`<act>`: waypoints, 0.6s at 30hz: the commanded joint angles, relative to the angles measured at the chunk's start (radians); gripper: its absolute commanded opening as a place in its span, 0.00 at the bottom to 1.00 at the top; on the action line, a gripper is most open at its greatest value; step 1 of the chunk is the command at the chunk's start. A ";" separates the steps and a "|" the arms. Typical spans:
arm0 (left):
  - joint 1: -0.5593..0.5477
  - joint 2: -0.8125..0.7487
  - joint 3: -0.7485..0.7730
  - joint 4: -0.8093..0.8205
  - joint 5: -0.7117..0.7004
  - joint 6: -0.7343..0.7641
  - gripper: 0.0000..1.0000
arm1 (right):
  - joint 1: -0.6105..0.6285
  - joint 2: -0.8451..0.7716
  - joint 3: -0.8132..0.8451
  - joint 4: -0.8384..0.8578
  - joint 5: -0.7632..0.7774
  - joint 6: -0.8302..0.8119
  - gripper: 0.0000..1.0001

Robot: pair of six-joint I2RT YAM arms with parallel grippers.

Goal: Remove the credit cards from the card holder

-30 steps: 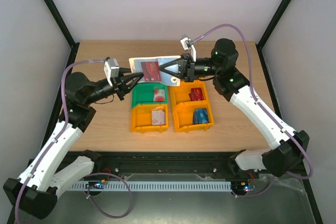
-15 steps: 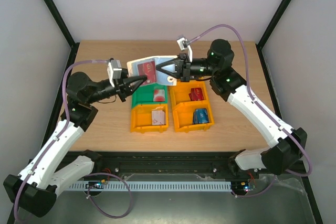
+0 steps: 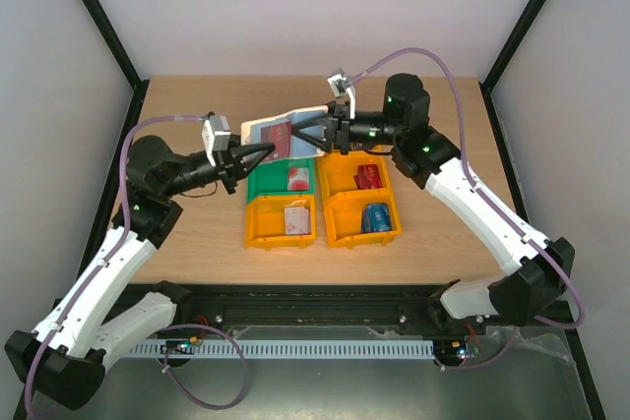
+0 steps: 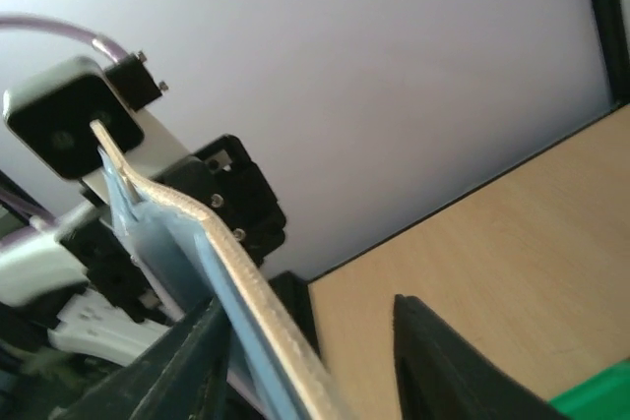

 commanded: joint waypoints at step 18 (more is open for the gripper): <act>-0.010 -0.012 0.014 0.006 0.031 -0.006 0.02 | 0.052 -0.040 0.056 -0.138 -0.106 -0.208 0.80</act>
